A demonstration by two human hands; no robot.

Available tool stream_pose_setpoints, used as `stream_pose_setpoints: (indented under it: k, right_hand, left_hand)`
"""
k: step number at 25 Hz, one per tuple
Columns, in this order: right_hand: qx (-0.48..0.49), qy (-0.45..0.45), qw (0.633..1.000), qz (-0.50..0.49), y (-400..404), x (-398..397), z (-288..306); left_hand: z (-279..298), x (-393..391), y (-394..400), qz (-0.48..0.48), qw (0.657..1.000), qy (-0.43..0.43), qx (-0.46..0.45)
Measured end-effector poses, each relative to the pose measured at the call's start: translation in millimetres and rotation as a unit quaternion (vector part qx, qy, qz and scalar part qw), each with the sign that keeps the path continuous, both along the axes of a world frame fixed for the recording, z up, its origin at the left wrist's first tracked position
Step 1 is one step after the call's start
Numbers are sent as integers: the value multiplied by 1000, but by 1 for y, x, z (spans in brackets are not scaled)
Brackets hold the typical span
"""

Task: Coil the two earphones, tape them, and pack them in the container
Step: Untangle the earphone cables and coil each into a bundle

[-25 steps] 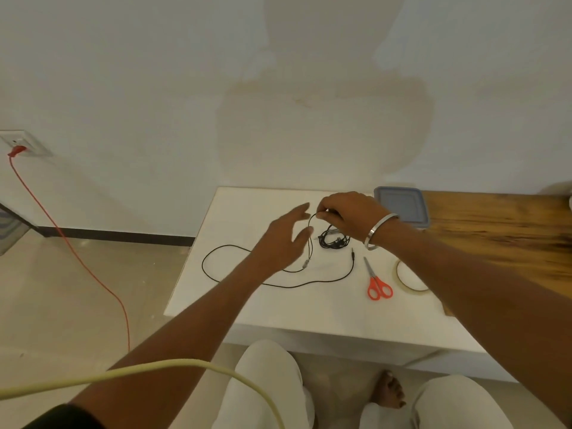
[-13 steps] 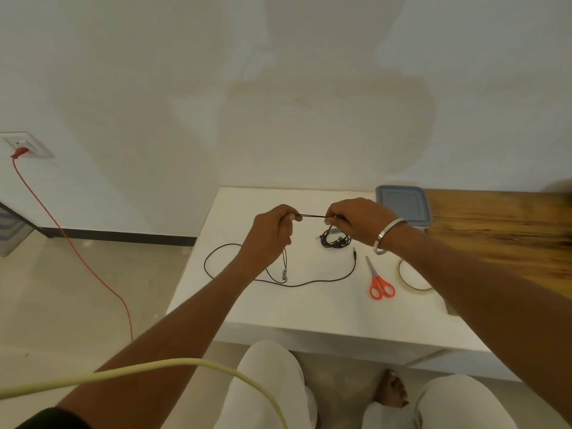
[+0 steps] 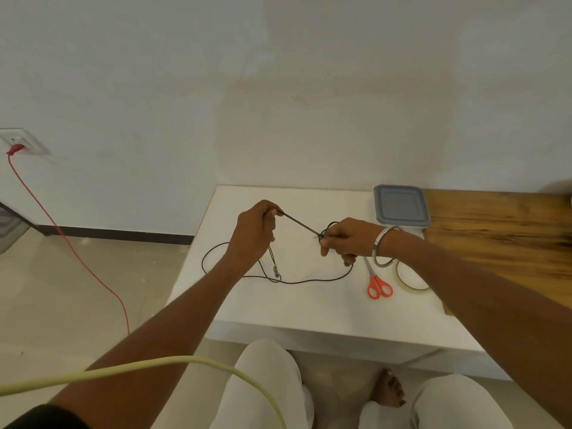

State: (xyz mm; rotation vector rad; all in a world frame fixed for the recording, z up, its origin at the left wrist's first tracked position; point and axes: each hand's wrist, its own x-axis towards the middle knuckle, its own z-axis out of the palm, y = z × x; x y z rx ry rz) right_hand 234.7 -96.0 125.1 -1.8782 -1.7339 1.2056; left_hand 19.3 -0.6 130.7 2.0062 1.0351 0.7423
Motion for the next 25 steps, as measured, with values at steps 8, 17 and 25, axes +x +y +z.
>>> stream_pose_setpoints:
  k: [8,17,25]
  right_hand:
    - [-123,193,973,30,-6,-37,-4]
    - [-171,444,879,10,-6,-75,16]
    - [-17,587,807,-60,14,-82,35]
  left_hand:
    - [-5,-3,4,14,1000,-2,3]
    - [-10,-4,13,42,999,24,-13]
    - [-45,-5,-15,-27,988,62,-139]
